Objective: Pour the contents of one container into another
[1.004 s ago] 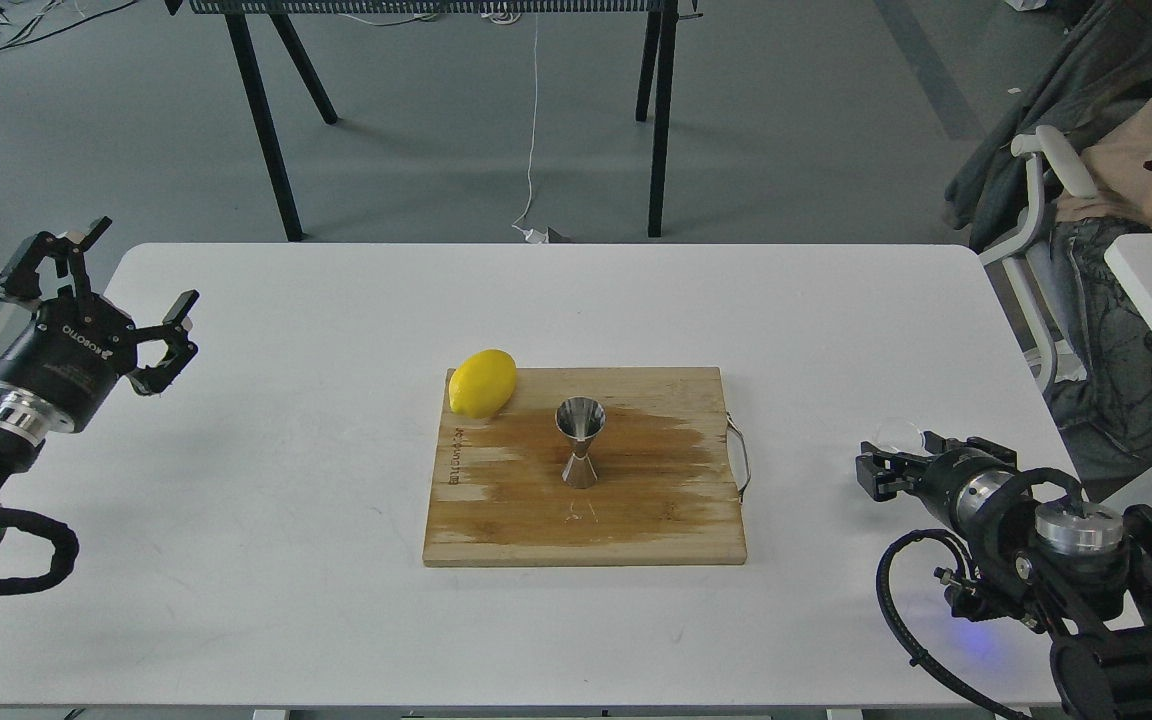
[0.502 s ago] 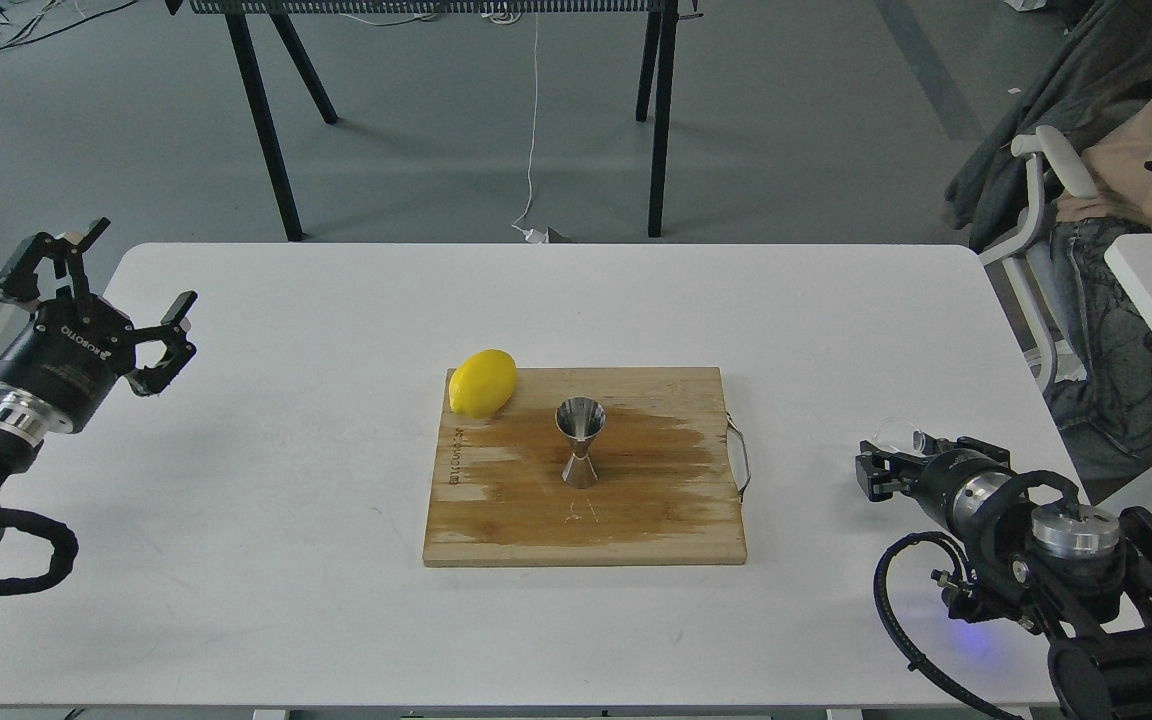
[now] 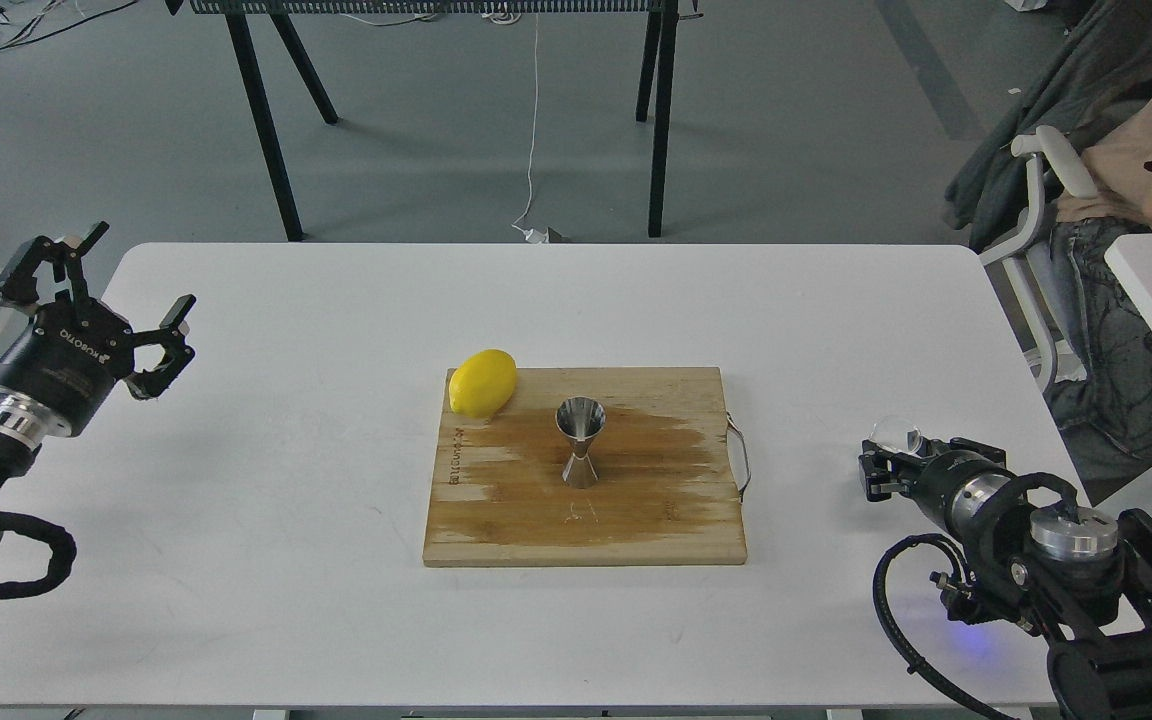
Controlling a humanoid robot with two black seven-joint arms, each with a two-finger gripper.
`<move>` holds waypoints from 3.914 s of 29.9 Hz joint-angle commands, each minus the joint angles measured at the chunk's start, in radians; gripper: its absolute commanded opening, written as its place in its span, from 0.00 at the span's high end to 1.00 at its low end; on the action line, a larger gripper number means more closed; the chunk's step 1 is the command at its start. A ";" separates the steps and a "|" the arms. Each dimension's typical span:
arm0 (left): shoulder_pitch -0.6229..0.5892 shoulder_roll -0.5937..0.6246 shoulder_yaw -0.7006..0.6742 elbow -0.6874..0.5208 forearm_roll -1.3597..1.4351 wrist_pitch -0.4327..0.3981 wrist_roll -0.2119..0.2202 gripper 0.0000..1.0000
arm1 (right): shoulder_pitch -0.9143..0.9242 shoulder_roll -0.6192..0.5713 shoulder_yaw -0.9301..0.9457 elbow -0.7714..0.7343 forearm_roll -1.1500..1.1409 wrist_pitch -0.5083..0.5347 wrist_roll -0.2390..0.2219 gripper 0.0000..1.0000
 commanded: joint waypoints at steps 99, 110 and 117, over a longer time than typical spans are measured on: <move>0.016 -0.020 0.002 0.018 0.002 0.000 0.000 0.00 | 0.240 0.141 -0.661 0.296 -1.216 0.014 0.034 0.67; 0.018 -0.022 0.002 0.041 0.002 0.000 0.000 0.00 | 0.254 0.161 -0.675 0.282 -1.219 0.009 0.037 0.67; 0.016 -0.022 0.002 0.041 0.002 0.000 0.000 0.00 | 0.260 0.161 -0.702 0.268 -1.262 0.000 0.038 0.67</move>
